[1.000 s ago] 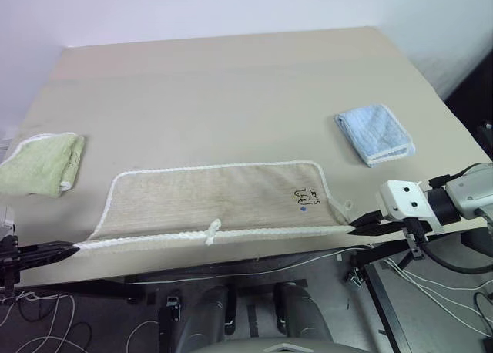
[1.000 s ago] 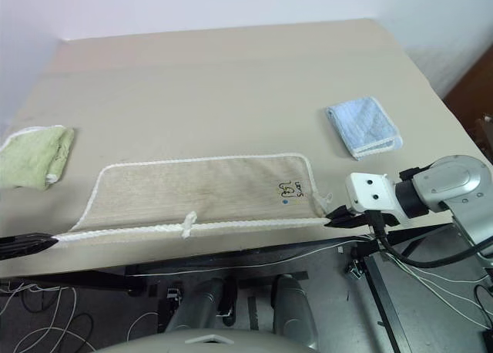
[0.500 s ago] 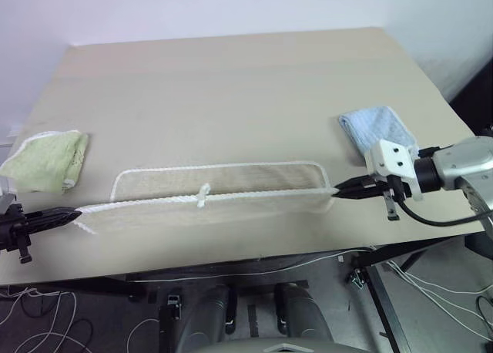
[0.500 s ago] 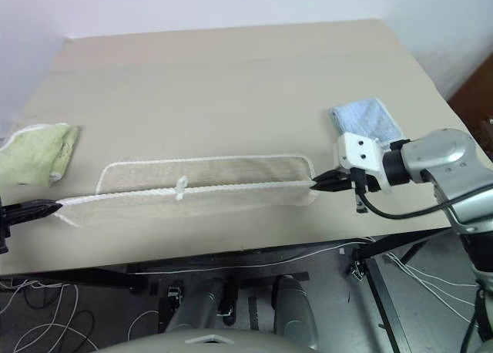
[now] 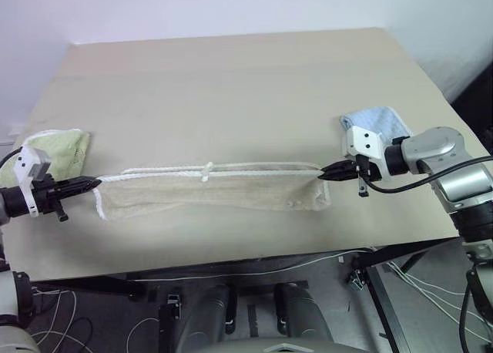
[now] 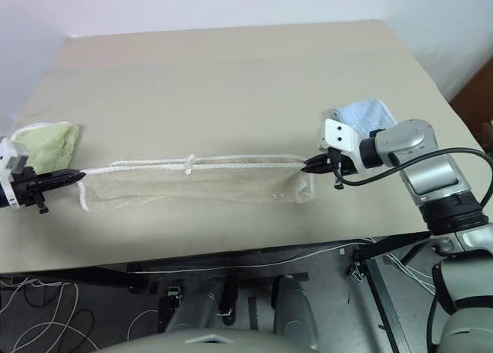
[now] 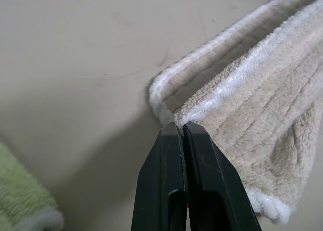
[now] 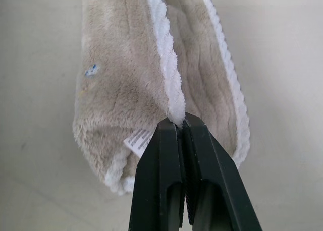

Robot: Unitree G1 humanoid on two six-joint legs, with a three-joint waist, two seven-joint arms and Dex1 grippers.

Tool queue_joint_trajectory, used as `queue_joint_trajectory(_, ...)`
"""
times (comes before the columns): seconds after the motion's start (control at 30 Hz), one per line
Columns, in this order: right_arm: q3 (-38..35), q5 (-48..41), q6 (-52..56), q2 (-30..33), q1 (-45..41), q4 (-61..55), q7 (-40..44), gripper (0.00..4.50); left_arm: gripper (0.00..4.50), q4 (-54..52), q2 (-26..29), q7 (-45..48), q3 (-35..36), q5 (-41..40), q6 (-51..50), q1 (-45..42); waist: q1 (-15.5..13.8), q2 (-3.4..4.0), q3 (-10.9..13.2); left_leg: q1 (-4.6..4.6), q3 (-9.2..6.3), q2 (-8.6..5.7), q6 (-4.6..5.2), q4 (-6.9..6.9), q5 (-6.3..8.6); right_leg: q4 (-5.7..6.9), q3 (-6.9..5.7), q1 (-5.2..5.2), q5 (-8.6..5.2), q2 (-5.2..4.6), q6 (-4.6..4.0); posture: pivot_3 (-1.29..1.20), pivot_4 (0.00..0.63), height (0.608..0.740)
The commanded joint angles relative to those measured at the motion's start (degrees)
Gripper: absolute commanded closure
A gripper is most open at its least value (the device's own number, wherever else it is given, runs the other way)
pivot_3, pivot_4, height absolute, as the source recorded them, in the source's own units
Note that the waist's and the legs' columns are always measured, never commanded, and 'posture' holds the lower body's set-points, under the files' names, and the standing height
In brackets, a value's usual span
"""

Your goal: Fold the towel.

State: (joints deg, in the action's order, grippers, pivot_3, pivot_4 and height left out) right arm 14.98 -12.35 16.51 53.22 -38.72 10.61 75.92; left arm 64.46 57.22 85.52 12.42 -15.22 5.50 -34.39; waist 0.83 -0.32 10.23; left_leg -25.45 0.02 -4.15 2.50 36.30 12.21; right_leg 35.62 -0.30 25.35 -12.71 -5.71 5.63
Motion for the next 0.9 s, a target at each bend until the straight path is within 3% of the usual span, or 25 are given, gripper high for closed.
queue_joint_trajectory(0.03,-4.2,2.2,-0.1,4.6,-0.6,3.0,0.2,4.50,4.47,1.8,2.3,-0.7,1.2,0.8,0.8,-1.2,0.0,0.00,0.0,0.00,0.00,0.00,0.00,0.02,0.00,0.03,0.00,0.00,0.00,0.00,0.00,0.00,0.150,0.740)
queue_joint_trajectory(0.37,-6.0,1.7,-0.2,6.1,-0.2,2.7,0.7,4.50,4.47,-0.5,1.4,0.6,0.7,1.0,0.5,-2.6,0.0,0.00,0.0,0.03,-0.02,0.05,-0.09,0.71,0.07,0.53,0.01,-0.05,-0.02,-0.01,-0.03,0.00,0.150,0.740)
queue_joint_trajectory(0.9,-2.5,7.7,-6.2,-2.7,-6.2,13.0,-2.2,4.50,4.47,-2.6,-1.0,-3.2,-2.4,4.3,-1.9,-7.6,0.1,0.00,0.0,0.00,-0.03,0.05,-0.08,0.78,0.06,0.60,0.02,-0.06,0.00,0.05,0.00,0.00,0.150,0.740)
